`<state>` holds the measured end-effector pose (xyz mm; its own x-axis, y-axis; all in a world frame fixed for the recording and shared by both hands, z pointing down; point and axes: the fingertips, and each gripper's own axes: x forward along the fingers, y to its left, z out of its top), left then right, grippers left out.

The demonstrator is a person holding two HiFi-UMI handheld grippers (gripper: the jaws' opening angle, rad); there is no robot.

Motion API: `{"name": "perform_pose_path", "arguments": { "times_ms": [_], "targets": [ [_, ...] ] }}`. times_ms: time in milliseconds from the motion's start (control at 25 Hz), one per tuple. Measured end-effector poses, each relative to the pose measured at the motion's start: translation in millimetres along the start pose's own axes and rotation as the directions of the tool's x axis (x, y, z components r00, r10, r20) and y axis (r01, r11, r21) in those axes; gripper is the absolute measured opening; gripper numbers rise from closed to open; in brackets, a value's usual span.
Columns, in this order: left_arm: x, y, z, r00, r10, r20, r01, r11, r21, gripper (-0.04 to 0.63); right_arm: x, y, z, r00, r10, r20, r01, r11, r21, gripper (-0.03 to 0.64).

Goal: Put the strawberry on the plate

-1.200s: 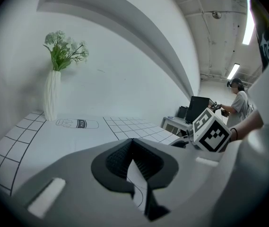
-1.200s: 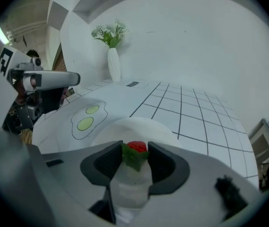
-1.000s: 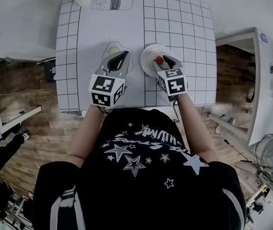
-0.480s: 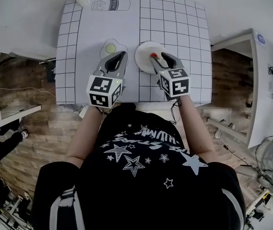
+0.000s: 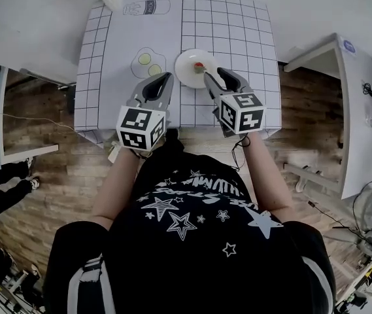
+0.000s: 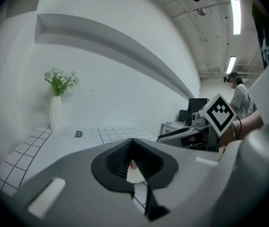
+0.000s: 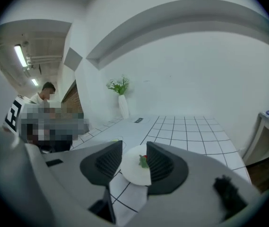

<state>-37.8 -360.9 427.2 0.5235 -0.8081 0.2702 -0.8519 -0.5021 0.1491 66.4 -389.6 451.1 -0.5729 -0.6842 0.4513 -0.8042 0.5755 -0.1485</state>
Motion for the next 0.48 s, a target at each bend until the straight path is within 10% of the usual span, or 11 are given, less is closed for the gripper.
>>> {"name": "perform_pose_path", "arguments": {
  "times_ms": [480],
  "targets": [
    [-56.7,-76.5,-12.0,0.999,0.028,0.029,-0.028,1.0,0.014,0.009,-90.2,24.7,-24.6,0.997,0.045,0.065,-0.045,0.999,-0.004,0.035]
  ]
}}
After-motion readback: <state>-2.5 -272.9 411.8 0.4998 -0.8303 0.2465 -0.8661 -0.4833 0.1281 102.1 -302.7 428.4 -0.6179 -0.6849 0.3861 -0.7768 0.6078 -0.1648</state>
